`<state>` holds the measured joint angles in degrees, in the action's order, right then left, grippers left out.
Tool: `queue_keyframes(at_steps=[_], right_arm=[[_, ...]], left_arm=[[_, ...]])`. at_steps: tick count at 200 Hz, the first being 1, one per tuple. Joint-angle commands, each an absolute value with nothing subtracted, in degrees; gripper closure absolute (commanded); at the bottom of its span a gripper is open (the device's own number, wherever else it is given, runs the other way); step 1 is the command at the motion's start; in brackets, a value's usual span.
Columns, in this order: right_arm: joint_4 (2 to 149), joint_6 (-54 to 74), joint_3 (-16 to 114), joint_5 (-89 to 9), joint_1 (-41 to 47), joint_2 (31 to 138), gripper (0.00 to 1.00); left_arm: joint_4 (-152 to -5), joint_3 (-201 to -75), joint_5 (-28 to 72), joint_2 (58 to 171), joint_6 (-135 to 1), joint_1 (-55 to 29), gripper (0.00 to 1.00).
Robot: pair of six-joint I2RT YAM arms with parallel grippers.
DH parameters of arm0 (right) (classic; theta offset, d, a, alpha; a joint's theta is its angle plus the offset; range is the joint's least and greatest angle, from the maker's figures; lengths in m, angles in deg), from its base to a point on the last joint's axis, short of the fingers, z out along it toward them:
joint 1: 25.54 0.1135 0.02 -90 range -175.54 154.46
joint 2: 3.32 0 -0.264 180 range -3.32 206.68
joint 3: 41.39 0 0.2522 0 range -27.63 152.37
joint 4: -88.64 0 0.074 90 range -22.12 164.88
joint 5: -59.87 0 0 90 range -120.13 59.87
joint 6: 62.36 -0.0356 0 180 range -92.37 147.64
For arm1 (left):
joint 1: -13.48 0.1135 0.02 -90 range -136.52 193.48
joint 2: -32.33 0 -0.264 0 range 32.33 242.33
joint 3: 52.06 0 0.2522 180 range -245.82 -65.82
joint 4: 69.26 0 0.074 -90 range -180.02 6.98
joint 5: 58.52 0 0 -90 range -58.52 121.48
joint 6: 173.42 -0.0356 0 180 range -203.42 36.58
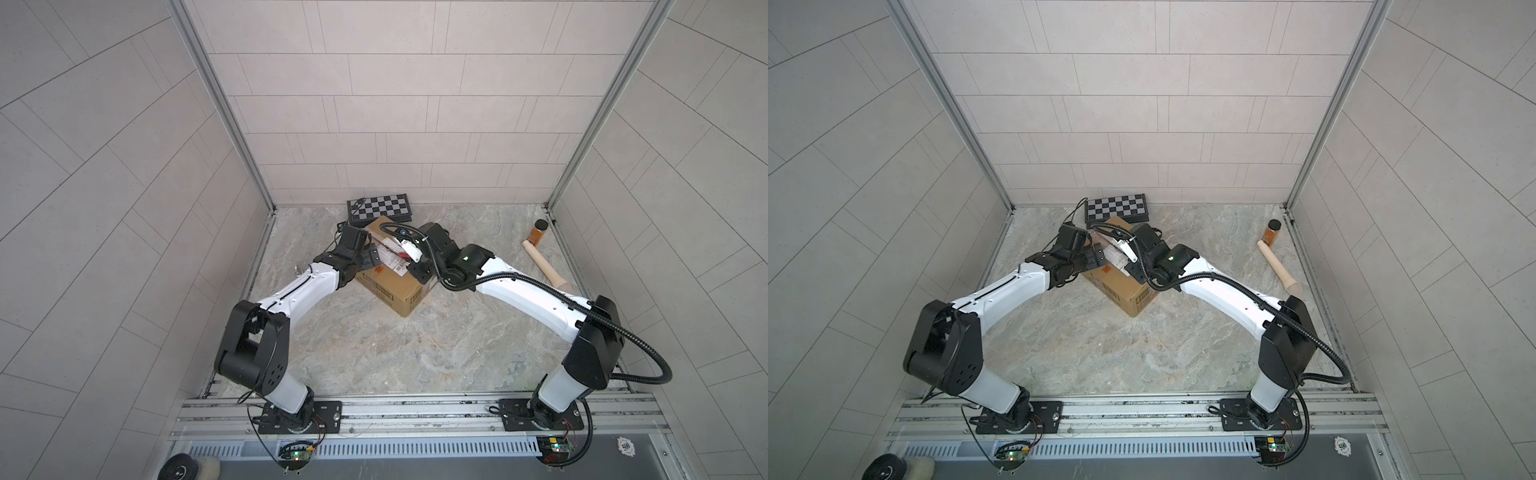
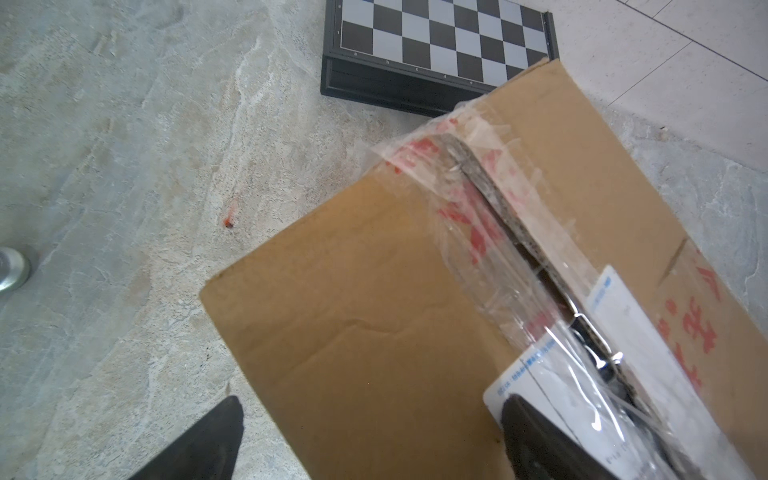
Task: Unpack the express box
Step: 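Draw the red knife along the seam toward the robot with the right gripper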
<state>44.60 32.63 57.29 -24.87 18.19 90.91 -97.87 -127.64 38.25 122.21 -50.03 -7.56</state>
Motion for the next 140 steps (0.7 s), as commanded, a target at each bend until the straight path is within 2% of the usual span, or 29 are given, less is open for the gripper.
queue_keyframes(at_steps=[1, 84, 140], right_arm=[[41.96, 33.45, 56.66, -21.33, 17.77, 88.50, 1.00], [45.14, 31.94, 58.24, -24.13, 17.80, 92.78, 1.00], [43.37, 32.41, 57.17, -21.58, 17.66, 91.35, 1.00]], left_arm=[[-102.37, -125.94, 41.51, 122.94, -51.12, -7.16, 0.00], [-100.63, -124.50, 40.11, 122.46, -50.83, -7.09, 0.00], [-100.07, -123.83, 39.91, 123.38, -50.47, -7.08, 0.00]])
